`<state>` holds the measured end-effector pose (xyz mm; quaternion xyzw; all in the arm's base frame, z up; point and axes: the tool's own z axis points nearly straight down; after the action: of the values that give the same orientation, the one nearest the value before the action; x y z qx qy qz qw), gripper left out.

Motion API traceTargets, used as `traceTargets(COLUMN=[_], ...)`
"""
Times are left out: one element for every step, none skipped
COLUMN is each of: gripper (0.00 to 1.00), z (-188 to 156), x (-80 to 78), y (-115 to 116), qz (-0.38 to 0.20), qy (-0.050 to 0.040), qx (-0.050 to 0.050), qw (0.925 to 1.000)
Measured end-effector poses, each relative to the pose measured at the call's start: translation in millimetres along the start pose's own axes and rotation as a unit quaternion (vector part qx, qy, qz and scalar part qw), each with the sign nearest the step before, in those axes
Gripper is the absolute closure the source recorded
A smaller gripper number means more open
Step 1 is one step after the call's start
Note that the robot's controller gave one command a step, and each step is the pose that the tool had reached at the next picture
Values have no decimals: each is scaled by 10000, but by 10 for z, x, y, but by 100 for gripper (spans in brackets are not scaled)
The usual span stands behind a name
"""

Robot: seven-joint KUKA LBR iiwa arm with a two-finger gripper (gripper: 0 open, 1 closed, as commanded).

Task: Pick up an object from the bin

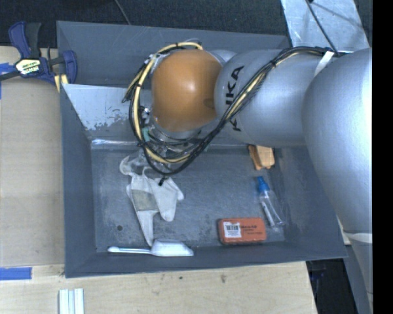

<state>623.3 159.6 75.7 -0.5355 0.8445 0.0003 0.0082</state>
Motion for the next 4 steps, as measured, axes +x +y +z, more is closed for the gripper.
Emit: traceTargets(gripper=[100,100,100,100], z=[-52,-239,-397,-488], x=[12,22,12,9], y=[15,20,3,0], qz=[-1,1,3,7], qy=[22,60,49,45], qx=[-23,-46,-25,-17], qw=[10000,10000,10000,10000])
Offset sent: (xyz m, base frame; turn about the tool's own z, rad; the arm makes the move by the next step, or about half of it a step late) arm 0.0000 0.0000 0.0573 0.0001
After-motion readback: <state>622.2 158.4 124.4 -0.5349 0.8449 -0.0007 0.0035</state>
